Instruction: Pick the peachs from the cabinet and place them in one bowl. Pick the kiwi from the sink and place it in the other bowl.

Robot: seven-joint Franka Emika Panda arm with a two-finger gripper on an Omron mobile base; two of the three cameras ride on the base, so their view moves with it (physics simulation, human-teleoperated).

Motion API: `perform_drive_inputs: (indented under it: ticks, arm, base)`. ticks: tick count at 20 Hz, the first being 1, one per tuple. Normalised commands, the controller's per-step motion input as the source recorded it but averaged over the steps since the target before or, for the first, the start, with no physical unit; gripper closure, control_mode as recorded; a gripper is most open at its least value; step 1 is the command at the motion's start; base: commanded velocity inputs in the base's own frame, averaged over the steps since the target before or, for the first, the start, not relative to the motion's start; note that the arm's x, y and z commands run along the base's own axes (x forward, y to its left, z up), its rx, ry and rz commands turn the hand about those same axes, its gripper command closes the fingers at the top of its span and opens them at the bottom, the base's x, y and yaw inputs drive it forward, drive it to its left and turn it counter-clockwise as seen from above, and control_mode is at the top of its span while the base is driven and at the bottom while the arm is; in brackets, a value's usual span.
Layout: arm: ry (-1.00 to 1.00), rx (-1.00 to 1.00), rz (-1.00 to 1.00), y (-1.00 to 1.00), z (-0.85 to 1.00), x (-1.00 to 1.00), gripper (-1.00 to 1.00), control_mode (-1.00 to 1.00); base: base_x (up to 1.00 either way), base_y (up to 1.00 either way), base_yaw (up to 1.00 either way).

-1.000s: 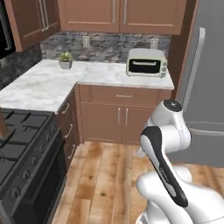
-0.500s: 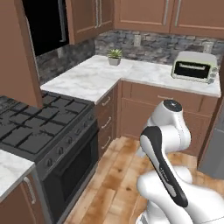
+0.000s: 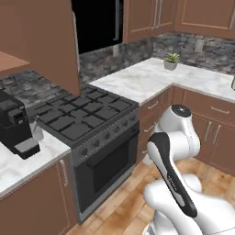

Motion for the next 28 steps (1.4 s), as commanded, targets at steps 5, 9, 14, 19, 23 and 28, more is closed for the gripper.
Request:
perform_drive_inputs:
  ticks: [5, 9, 14, 19, 23, 28]
  arm:
    - [0.0, 0.0, 0.0, 0.0, 0.0, 0.0, -1.0, 1.0]
    - [0.0, 0.0, 0.0, 0.0, 0.0, 0.0, -1.0, 1.0]
    - [0.0, 0.0, 0.0, 0.0, 0.0, 0.0, -1.0, 1.0]
    - [0.0, 0.0, 0.0, 0.0, 0.0, 0.0, -1.0, 1.0]
    - [0.0, 0.0, 0.0, 0.0, 0.0, 0.0, -1.0, 1.0]
    - [0.0, 0.0, 0.0, 0.0, 0.0, 0.0, -1.0, 1.0]
  base:
    - [0.0, 0.0, 0.5]
    - [0.0, 0.0, 0.5]
    - [-0.01, 0.0, 0.5]
    - [-0.06, 0.0, 0.49]
    - [-0.12, 0.01, 0.41]
    - [-0.02, 0.02, 0.02]
